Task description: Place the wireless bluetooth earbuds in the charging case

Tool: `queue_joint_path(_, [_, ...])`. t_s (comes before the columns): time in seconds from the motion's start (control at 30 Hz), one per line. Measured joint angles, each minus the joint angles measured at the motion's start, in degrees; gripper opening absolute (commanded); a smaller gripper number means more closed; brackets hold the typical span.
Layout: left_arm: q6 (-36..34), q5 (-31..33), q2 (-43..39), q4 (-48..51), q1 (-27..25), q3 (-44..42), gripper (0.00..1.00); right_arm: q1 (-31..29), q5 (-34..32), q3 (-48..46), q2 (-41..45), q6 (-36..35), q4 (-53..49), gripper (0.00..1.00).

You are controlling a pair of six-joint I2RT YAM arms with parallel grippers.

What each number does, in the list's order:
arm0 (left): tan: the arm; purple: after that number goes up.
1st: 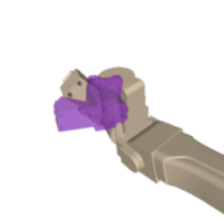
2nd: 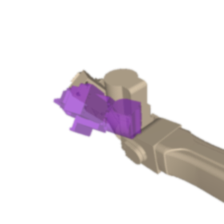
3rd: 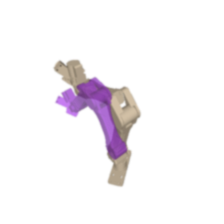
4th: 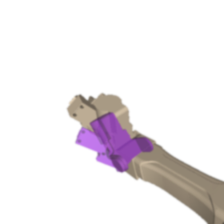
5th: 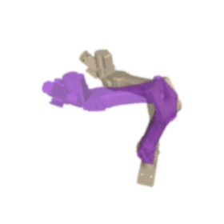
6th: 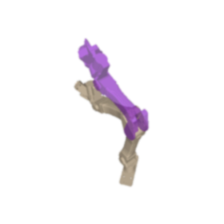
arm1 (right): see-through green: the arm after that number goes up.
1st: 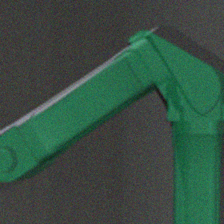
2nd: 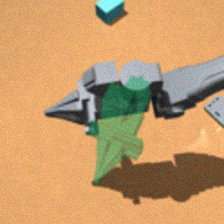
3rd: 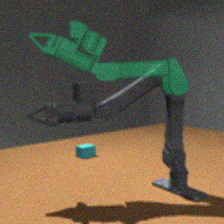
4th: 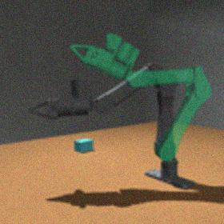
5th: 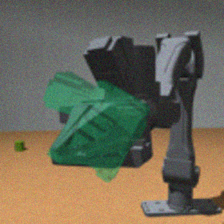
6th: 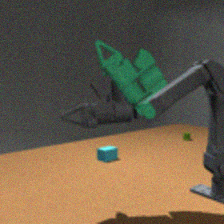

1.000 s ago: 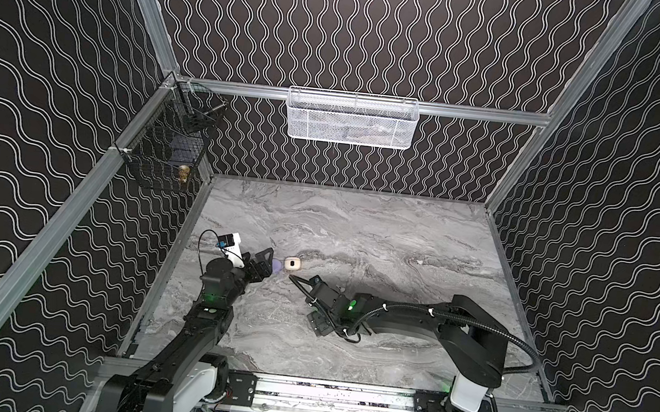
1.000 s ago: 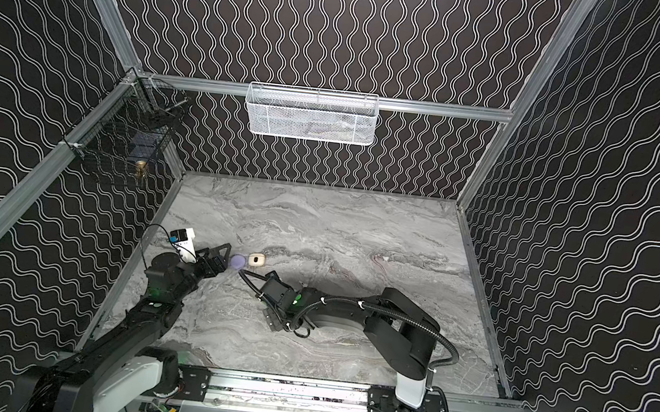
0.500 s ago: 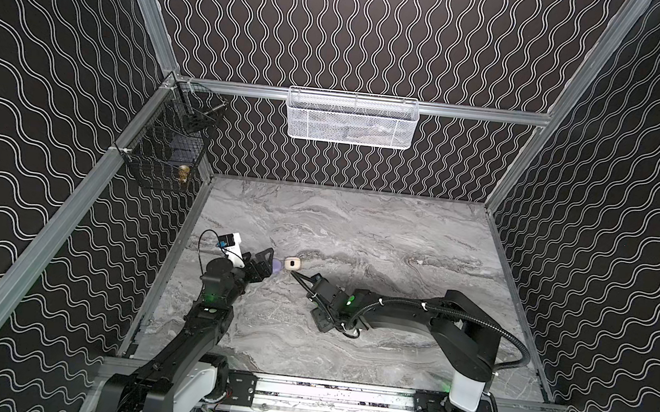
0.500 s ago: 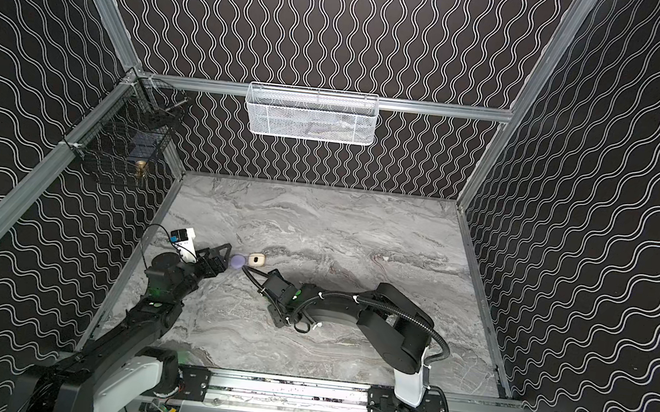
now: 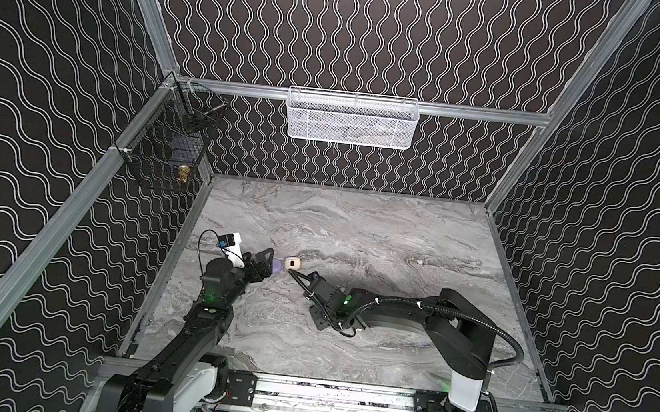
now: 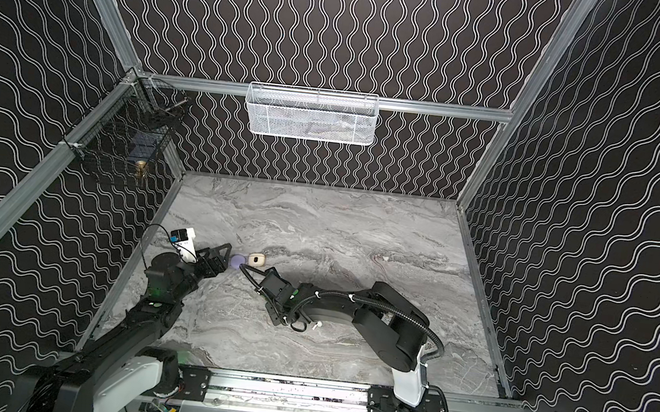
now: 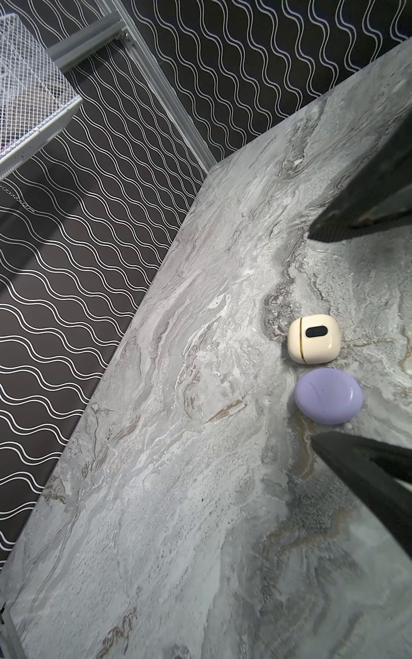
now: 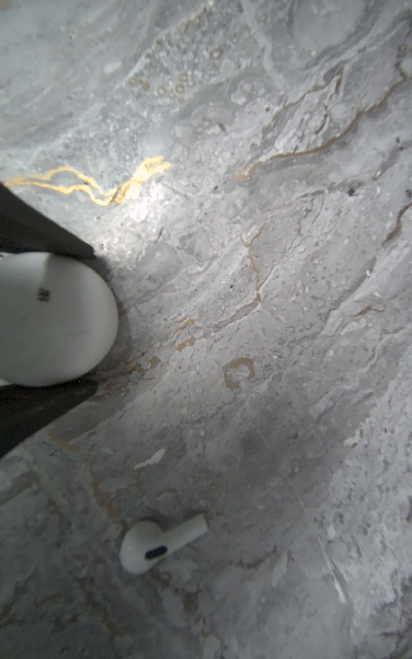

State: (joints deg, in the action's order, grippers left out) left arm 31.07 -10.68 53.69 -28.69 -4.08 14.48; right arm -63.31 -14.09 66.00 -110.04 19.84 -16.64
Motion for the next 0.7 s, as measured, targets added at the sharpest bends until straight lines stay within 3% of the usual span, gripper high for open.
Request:
queue_joint_path(0.3, [0.0, -0.22, 0.11, -0.28, 0.0, 0.0, 0.82, 0.04, 1.14, -2.62, 2.8, 1.46, 0.48, 0.33])
queue_joint_path(0.5, [2.29, -2.73, -5.27, 4.81, 0.0, 3.65, 0.89, -0.11, 0.42, -5.35, 13.35, -0.2, 3.3, 0.27])
queue_joint_path(0.6, [5.18, -7.65, -8.59, 10.27, 0.02, 9.75, 0.83, -0.11, -0.09, -7.82, 20.24, -4.81, 9.51, 0.26])
queue_joint_path(0.7, [3.65, -16.46, -9.2, 19.28, 0.07, 21.07, 0.76, -0.09, -0.2, -10.67, 25.99, -11.78, 17.25, 0.25])
